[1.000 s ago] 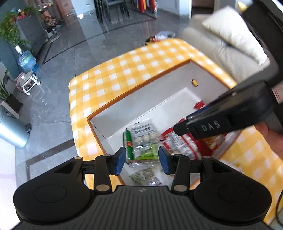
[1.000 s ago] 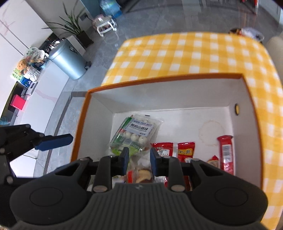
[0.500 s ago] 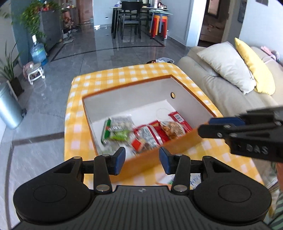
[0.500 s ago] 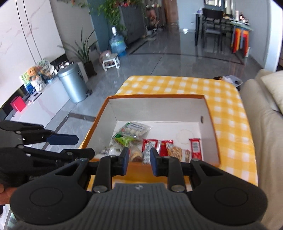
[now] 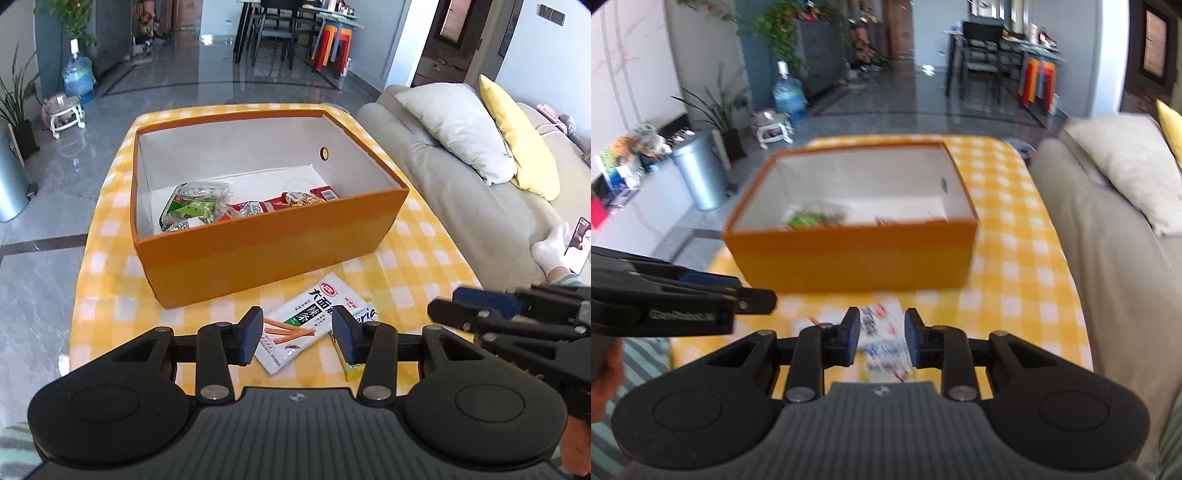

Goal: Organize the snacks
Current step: 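Withdraw both tools from the box toward the last two packets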

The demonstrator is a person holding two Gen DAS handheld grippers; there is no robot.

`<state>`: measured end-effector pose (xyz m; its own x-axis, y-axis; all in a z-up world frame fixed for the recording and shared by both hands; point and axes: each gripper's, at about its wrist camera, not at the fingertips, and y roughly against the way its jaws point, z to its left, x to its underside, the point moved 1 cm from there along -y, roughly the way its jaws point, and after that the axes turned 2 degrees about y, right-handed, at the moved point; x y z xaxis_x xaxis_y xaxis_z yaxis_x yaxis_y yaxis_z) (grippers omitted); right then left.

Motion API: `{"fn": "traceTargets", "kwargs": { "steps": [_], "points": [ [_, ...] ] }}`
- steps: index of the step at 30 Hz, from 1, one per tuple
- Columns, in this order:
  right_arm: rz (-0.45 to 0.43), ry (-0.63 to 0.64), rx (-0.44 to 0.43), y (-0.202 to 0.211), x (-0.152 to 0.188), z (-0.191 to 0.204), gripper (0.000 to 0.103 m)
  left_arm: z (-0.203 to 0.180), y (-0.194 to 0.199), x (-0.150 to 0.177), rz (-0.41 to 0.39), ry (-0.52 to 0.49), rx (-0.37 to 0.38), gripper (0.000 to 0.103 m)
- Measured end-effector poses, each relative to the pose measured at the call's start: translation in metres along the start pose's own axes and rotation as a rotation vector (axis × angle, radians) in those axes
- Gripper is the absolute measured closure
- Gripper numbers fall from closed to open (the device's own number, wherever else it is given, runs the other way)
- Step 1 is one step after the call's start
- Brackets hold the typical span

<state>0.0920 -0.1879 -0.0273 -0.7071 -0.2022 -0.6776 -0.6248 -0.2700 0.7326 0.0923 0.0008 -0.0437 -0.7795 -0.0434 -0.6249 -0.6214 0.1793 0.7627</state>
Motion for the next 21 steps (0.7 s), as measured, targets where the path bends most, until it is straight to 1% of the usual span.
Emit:
{"fn": "traceTargets", "kwargs": {
  "steps": [2,4,6,7,9,10,12,14,17,18,19,20,21],
  "points": [
    [0.021,-0.023,-0.001,-0.008,0.010,-0.006,0.079,0.000,-0.005,0.006,-0.010,0.010,0.001,0.051],
    [0.026,-0.021,0.020,-0.017,0.018,-0.008,0.078,0.002,-0.010,0.010,-0.024,0.046,-0.003,0.051],
    [0.029,-0.017,0.043,-0.025,0.024,-0.009,0.076,0.002,-0.015,0.014,-0.031,0.056,-0.020,0.051],
    [0.024,-0.022,0.048,-0.029,0.027,-0.011,0.076,0.001,-0.018,0.016,-0.034,0.055,-0.030,0.051],
    [0.018,-0.034,0.053,-0.036,0.035,-0.015,0.069,-0.002,-0.026,0.019,-0.027,0.042,-0.038,0.051],
    [0.024,-0.032,0.055,-0.040,0.038,-0.016,0.069,-0.002,-0.029,0.021,-0.020,0.037,-0.039,0.051],
    [0.051,-0.029,0.059,-0.047,0.043,-0.016,0.068,-0.002,-0.036,0.024,-0.004,0.032,-0.050,0.051],
    [0.077,-0.027,0.058,-0.055,0.047,-0.018,0.064,0.000,-0.042,0.025,0.017,0.022,-0.043,0.051],
    [0.115,-0.036,0.047,-0.067,0.051,-0.022,0.064,0.002,-0.049,0.027,0.026,-0.006,-0.034,0.051],
    [0.123,-0.044,0.043,-0.069,0.051,-0.023,0.063,0.002,-0.050,0.027,0.030,-0.024,-0.028,0.047],
    [0.131,-0.052,0.037,-0.072,0.051,-0.025,0.061,0.002,-0.053,0.026,0.037,-0.044,-0.026,0.041],
    [0.141,-0.059,0.029,-0.075,0.050,-0.027,0.058,0.001,-0.054,0.026,0.043,-0.065,-0.024,0.039],
    [0.150,-0.065,0.017,-0.078,0.050,-0.028,0.058,0.000,-0.057,0.026,0.049,-0.085,-0.023,0.038]
  ]
}}
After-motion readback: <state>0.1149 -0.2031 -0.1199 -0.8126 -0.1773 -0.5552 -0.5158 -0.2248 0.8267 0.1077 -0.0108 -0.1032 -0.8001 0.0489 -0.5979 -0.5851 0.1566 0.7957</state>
